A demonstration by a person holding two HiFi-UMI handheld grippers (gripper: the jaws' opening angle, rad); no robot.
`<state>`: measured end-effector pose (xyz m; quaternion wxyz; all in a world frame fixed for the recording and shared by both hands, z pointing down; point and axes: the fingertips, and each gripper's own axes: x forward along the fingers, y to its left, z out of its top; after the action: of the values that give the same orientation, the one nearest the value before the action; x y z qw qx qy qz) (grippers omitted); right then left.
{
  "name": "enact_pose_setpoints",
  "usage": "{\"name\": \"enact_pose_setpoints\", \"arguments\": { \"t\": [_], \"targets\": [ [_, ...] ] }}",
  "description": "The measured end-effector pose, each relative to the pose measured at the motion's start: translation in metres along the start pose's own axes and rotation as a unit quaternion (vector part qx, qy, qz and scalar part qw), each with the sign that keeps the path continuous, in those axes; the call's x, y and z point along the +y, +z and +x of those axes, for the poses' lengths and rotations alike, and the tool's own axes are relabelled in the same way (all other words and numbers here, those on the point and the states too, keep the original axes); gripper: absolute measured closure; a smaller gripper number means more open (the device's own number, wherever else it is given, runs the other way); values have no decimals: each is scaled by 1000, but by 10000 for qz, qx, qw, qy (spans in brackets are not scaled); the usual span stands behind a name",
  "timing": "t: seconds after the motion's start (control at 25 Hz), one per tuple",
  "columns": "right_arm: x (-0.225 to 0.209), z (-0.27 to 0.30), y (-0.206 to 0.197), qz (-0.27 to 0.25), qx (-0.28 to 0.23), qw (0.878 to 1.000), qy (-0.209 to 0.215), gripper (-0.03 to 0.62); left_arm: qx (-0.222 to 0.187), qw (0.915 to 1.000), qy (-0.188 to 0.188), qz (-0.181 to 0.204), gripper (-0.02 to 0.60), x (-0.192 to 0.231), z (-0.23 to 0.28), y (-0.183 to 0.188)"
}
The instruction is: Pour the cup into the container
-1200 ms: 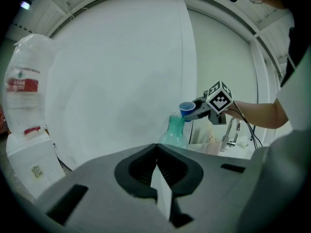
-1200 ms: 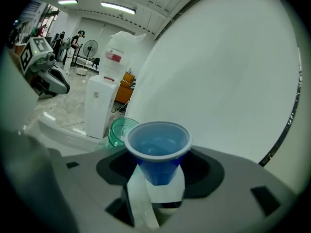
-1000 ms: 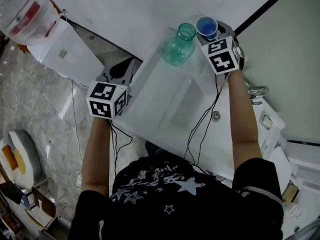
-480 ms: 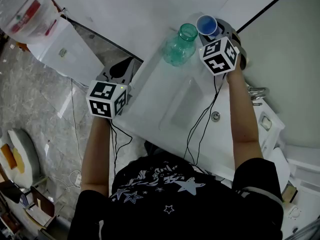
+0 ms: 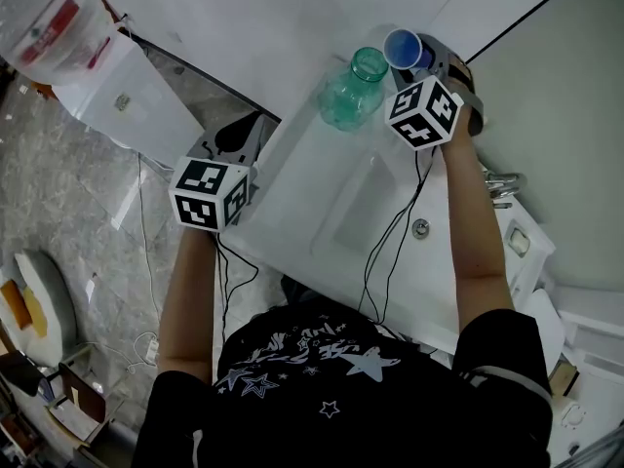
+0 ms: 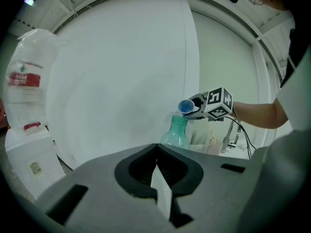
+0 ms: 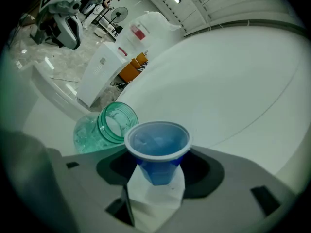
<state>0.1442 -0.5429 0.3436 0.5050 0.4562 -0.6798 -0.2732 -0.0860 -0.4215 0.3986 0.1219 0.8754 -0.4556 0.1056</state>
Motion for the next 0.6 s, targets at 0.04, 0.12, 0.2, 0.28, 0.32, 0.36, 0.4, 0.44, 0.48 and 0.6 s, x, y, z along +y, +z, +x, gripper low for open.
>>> {"name": "enact_pose_setpoints", "arguments": {
  "t": [0.04,0.12,0.2,0.28,0.32,0.36,0.4,0.44,0.48,0.6],
  "targets": [
    [1,0,0,-54,6,10000,-11,321,-1,10000,2,-5,572,0,0,0],
    [2,1,1,-165,29,9998,-47,321,-8,10000,2,-14,572,1,0,0],
    [3,2,1,-269,51,9996,-98,322,-16,10000,5,-19,572,1,0,0],
    [3,3,1,-372,69,9992,-143,322,-18,10000,9,-17,572,1,0,0],
    [4,4,1,-422,82,9989,-162,322,-18,10000,10,-15,572,1,-1,0],
    [4,4,1,-467,95,9987,-181,322,-18,10000,11,-16,572,1,-1,0],
    [4,4,1,-507,107,9985,-198,322,-19,10000,14,-18,572,1,-1,0],
    [4,4,0,-547,121,9982,-217,324,-20,10000,16,-22,572,1,-1,0],
    [3,5,-1,-591,137,9979,-238,324,-21,10000,17,-25,572,1,-1,0],
    [2,5,-1,-653,155,9973,-286,326,-20,10000,14,-30,572,1,-2,0]
  ]
}}
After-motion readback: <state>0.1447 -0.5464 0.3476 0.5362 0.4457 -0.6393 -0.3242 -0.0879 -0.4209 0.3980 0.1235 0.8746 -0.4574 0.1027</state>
